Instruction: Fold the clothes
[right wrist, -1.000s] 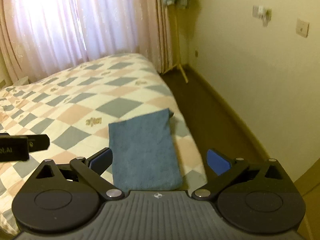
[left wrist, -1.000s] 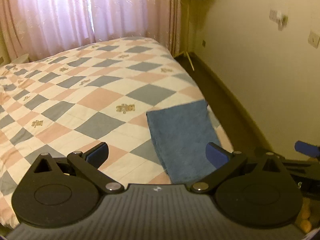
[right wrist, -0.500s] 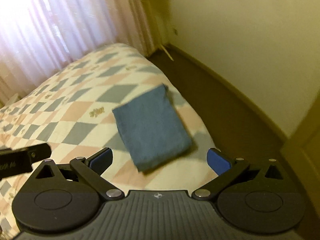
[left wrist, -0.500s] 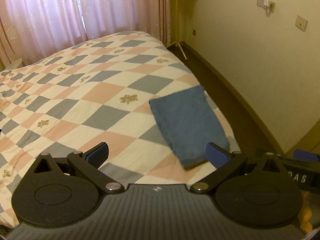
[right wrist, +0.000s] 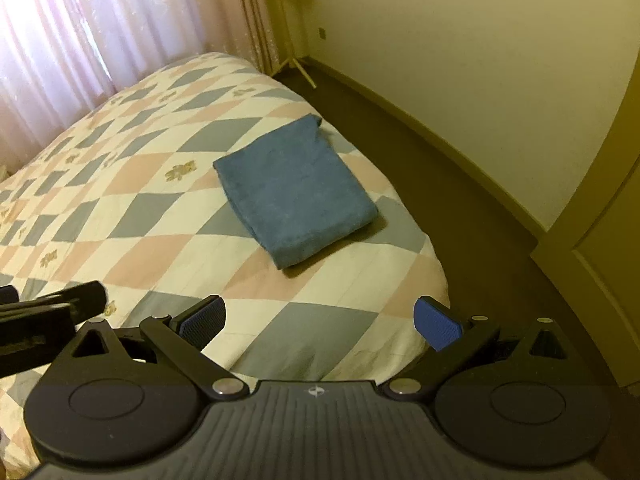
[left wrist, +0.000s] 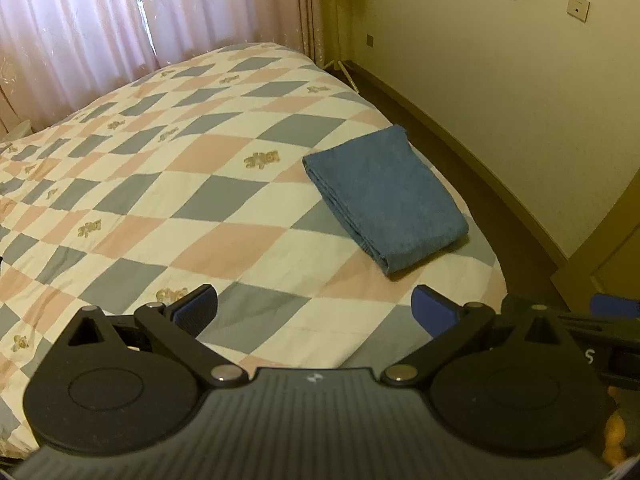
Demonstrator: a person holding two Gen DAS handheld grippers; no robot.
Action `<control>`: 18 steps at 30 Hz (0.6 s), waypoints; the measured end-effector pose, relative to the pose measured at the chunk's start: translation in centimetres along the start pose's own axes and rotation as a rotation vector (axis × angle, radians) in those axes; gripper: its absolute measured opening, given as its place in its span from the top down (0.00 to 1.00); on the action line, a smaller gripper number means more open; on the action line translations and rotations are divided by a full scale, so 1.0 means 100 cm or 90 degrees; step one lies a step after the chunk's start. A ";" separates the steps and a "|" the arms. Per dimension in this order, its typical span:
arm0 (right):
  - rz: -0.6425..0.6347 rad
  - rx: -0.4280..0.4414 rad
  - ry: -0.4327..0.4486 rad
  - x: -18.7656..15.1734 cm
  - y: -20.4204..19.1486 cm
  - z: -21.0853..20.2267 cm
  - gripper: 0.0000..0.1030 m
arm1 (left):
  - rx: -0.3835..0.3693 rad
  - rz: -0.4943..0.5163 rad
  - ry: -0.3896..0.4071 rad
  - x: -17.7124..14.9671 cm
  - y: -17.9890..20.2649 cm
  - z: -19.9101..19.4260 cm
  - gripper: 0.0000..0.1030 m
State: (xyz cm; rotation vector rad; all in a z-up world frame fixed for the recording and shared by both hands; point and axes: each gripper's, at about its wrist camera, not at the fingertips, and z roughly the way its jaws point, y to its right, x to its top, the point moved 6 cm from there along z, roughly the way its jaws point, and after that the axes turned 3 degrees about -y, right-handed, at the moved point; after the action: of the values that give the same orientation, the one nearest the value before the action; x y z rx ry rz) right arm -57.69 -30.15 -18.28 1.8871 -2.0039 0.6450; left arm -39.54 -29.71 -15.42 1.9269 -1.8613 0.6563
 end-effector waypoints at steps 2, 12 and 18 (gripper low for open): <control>-0.009 -0.016 0.001 -0.002 -0.003 -0.003 0.00 | -0.006 0.001 -0.004 -0.002 -0.002 0.001 0.01; -0.005 -0.021 -0.030 0.018 0.011 0.013 0.00 | 0.010 -0.012 -0.033 0.018 0.002 0.019 0.01; -0.032 -0.008 -0.048 0.046 0.014 0.035 0.00 | 0.030 -0.028 -0.047 0.041 0.008 0.041 0.01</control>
State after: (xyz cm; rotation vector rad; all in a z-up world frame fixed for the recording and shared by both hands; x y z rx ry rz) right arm -59.23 -35.89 -19.04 1.9748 -1.9935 0.5541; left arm -40.01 -35.47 -16.45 2.0429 -1.8569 0.6283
